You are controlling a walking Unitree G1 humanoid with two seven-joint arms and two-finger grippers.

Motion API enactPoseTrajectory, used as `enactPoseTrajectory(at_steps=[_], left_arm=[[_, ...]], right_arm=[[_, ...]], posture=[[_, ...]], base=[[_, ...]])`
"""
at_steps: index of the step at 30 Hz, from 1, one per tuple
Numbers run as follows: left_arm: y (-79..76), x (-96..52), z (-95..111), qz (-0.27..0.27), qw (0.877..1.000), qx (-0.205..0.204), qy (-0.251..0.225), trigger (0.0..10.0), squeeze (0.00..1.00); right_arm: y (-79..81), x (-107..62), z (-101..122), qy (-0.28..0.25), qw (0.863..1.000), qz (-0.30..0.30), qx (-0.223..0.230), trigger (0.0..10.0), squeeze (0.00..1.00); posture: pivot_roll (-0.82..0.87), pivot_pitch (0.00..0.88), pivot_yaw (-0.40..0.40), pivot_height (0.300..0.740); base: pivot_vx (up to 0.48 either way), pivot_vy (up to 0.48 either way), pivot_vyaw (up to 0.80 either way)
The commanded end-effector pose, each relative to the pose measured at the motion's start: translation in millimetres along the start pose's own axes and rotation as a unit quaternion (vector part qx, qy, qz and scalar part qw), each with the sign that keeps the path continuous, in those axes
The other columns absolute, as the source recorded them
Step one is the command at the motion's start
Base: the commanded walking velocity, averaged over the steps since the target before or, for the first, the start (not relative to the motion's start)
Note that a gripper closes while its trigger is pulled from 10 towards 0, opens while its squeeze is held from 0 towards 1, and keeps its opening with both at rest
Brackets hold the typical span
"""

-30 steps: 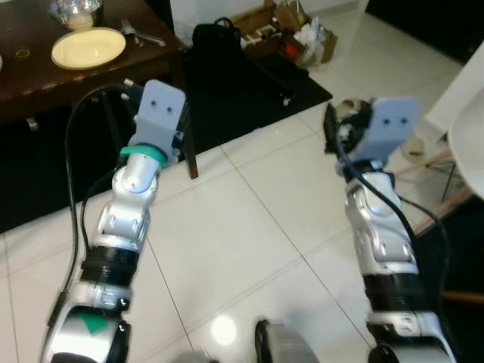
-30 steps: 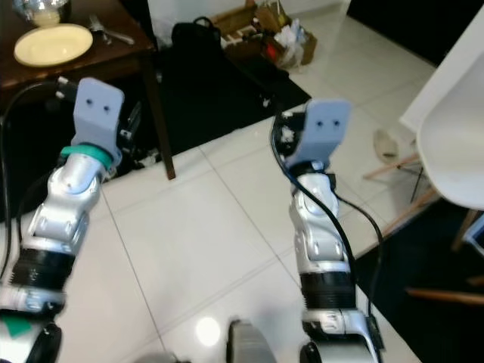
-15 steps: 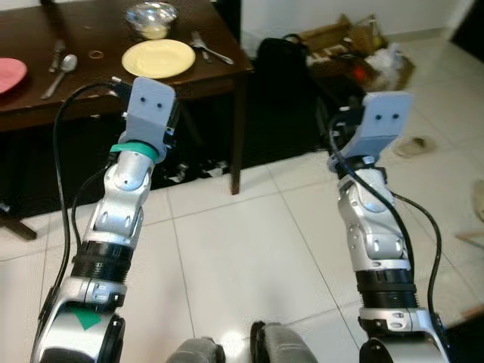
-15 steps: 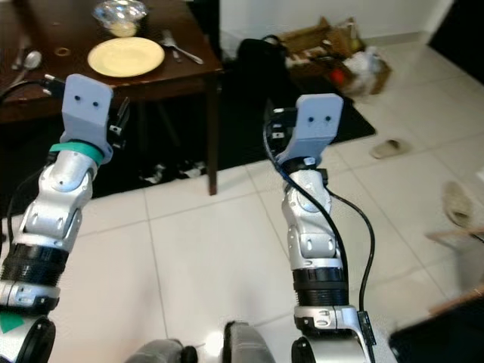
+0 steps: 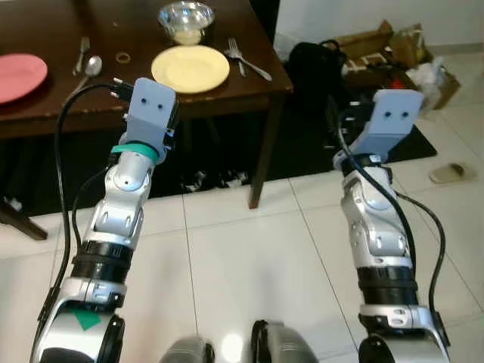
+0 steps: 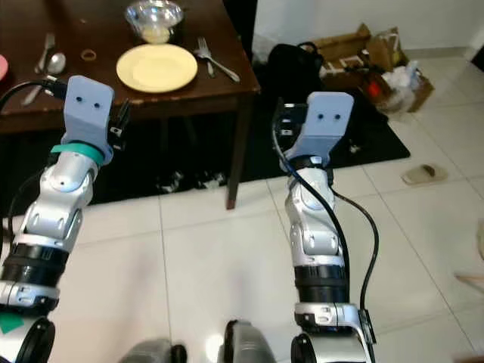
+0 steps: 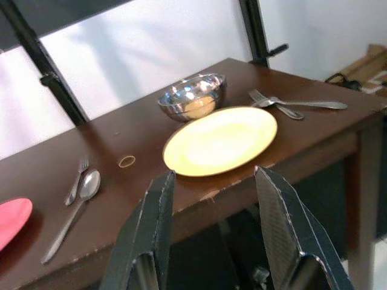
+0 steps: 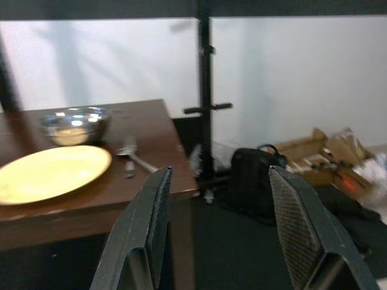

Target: Setting the table

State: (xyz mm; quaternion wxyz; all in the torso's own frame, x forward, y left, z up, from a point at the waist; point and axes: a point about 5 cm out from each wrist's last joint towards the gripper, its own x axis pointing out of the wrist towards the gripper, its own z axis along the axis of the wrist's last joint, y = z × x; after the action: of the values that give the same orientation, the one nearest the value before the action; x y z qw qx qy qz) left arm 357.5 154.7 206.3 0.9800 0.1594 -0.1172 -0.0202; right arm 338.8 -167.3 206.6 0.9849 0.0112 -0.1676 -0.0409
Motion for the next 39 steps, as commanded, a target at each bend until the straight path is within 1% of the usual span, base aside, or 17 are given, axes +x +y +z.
enactPoseTrajectory(at_steps=[1, 15, 26, 39], left_arm=[[-1.9, 0.2, -1.2, -0.006, 1.0, 0.0, 0.003, 10.0, 0.0], [-3.0, 1.2, -1.0, -0.011, 1.0, 0.0, 0.003, 10.0, 0.0], [-8.1, 3.6, 0.5, -0.024, 1.0, -0.003, -0.001, 10.0, 0.0], [-9.1, 4.2, 0.6, -0.03, 1.0, -0.006, -0.001, 10.0, 0.0]], right_arm=[[-5.5, -0.1, -0.5, 0.002, 1.0, -0.015, -0.001, 10.0, 0.0], [-2.8, -1.1, -1.0, 0.001, 1.0, -0.012, 0.0, 10.0, 0.0], [-7.5, -0.2, -0.5, 0.002, 1.0, -0.025, 0.0, 10.0, 0.0], [-7.2, 0.1, -0.8, 0.002, 1.0, -0.022, -0.002, 10.0, 0.0]], posture=[[0.05, 0.0, 0.057, 0.74], [0.04, 0.0, 0.057, 0.74], [0.03, 0.0, 0.06, 0.74], [0.03, 0.0, 0.058, 0.74]], base=[[0.465, 0.0, 0.0], [0.476, 0.0, 0.0], [0.48, 0.0, 0.0], [0.436, 0.0, 0.0]])
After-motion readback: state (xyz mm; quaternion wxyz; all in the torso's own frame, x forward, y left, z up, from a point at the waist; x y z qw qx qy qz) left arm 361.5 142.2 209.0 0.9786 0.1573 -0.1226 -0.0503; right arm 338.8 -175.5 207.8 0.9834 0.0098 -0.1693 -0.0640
